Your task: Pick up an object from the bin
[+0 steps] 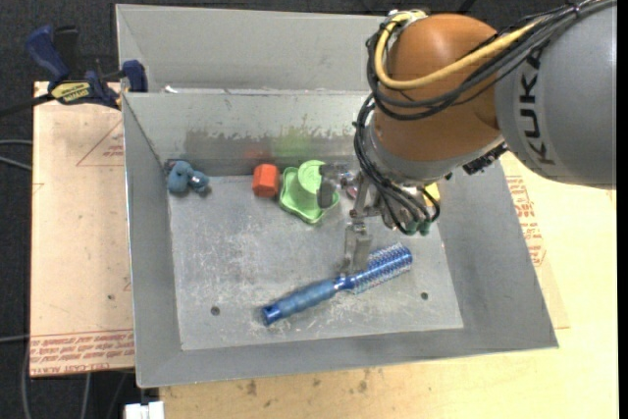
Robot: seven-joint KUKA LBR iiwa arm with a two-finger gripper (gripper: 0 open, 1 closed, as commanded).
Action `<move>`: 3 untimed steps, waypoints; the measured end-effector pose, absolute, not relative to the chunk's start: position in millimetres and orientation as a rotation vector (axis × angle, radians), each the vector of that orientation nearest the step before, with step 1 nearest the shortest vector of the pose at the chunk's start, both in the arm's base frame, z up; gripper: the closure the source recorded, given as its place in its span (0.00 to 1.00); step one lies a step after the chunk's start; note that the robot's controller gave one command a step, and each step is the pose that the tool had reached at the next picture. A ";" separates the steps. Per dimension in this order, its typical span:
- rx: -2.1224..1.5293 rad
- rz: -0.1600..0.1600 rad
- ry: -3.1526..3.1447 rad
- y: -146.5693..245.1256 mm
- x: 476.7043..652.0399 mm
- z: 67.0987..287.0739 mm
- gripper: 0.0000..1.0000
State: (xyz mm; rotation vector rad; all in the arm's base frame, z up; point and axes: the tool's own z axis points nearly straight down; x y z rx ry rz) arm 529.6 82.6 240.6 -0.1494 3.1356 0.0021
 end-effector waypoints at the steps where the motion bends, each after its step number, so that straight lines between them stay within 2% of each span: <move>1: -0.283 0.002 3.137 78.5 506.4 72.4 0.00; 2: -0.281 0.003 3.130 78.8 508.7 76.3 1.00; 3: -0.276 0.003 3.119 97.5 518.3 227.8 1.00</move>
Offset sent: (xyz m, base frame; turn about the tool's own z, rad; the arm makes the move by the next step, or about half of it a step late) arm -0.0207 -0.0041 -0.1633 -0.0867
